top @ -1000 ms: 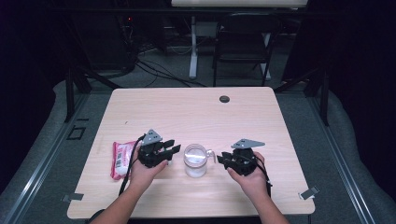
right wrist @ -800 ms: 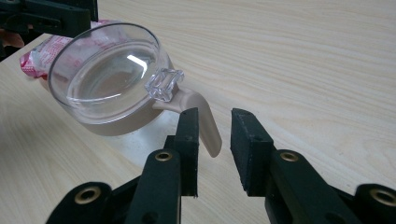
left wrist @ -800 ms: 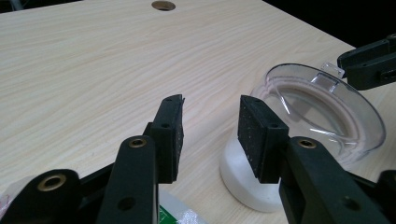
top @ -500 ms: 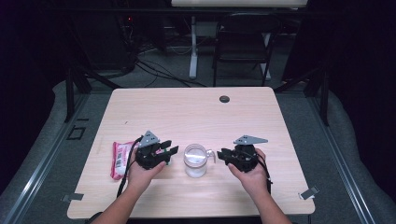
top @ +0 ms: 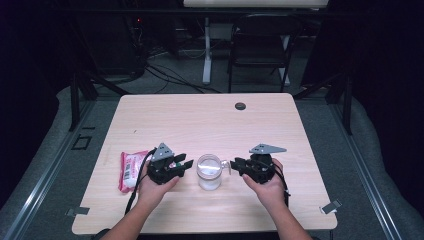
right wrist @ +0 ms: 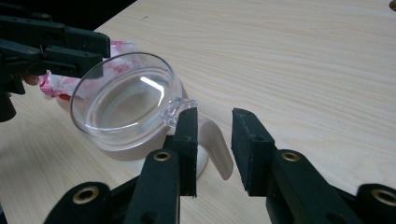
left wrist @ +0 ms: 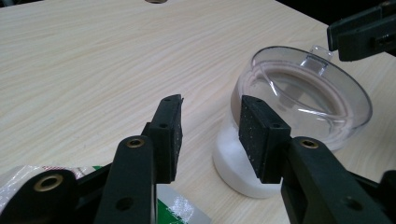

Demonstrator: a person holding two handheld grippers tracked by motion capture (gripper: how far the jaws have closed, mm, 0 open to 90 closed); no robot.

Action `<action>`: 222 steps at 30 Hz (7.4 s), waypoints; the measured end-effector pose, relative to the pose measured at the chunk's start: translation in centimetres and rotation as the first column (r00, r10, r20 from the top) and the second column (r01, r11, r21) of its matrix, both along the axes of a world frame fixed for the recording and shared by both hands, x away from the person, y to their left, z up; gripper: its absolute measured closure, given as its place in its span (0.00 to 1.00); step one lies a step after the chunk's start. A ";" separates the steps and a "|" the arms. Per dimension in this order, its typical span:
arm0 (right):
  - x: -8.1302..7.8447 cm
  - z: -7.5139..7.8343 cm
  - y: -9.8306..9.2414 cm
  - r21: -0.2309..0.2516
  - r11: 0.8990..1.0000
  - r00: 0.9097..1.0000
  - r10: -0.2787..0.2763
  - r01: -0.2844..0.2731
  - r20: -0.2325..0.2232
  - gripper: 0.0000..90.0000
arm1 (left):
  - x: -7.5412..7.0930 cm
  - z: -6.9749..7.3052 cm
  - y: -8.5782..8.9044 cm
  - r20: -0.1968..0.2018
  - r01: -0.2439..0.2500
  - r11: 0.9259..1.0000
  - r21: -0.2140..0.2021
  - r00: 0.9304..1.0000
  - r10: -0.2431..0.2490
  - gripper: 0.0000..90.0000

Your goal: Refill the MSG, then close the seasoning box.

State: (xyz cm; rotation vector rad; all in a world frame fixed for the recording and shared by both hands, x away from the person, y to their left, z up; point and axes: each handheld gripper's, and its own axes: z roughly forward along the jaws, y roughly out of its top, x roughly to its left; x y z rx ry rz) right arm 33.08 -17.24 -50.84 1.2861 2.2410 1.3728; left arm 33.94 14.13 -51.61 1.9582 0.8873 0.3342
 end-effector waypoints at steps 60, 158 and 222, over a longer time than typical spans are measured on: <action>0.6 0.2 1.5 0.069 0.997 1.000 0.023 -0.023 -0.002 0.89 | -1.3 -0.7 -1.1 -0.083 0.142 0.989 0.034 0.987 -0.139 1.00; -2.8 -0.5 3.4 -0.170 0.979 0.982 0.135 -0.111 0.133 0.70 | 0.3 -0.5 -2.2 -0.031 0.114 0.993 -0.033 0.993 -0.115 0.72; -2.7 0.5 1.5 -0.082 0.995 0.983 0.076 -0.063 0.167 0.69 | 0.2 -0.4 -2.3 -0.021 0.118 0.993 -0.023 0.993 -0.118 0.75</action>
